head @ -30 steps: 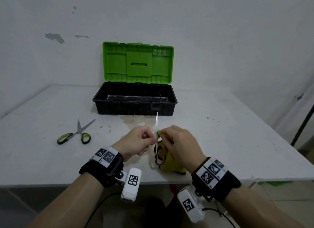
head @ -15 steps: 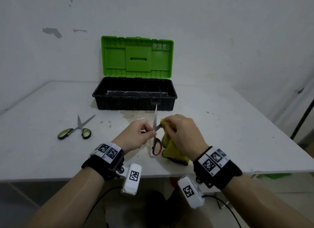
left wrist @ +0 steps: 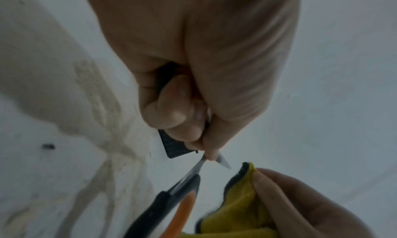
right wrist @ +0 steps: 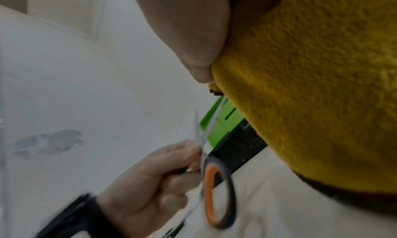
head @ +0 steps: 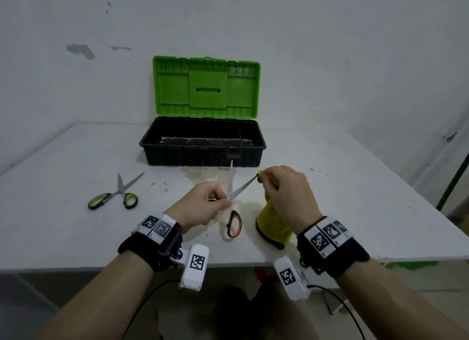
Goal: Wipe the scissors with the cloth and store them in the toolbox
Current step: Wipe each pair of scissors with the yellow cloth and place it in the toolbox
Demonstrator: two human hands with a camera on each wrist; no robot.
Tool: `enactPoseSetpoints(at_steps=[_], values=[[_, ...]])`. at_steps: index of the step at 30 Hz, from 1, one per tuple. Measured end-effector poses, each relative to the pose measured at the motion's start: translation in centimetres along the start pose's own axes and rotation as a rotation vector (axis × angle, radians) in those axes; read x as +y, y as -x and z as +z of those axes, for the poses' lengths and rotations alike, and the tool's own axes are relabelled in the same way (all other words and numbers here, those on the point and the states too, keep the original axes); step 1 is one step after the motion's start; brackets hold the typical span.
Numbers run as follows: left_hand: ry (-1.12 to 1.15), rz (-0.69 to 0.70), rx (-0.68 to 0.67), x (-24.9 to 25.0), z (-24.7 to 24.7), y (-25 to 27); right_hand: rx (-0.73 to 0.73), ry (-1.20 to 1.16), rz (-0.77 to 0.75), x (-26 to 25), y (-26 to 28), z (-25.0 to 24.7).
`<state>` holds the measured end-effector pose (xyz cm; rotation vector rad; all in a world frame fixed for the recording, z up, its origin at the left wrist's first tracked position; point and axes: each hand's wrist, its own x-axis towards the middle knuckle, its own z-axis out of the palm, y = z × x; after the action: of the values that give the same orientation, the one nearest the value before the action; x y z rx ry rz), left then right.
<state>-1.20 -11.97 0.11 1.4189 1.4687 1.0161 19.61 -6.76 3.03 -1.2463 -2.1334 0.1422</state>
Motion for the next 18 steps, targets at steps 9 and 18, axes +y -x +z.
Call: enactPoseSetpoints(at_steps=[9, 18], values=[[0.111, -0.051, -0.122, 0.3, 0.2, 0.2, -0.14, 0.041, -0.075, -1.2, 1.1, 1.5], [0.075, -0.126, -0.173, 0.1, -1.7, 0.0, -0.054, -0.12, -0.156, 0.0, -0.6, -2.5]])
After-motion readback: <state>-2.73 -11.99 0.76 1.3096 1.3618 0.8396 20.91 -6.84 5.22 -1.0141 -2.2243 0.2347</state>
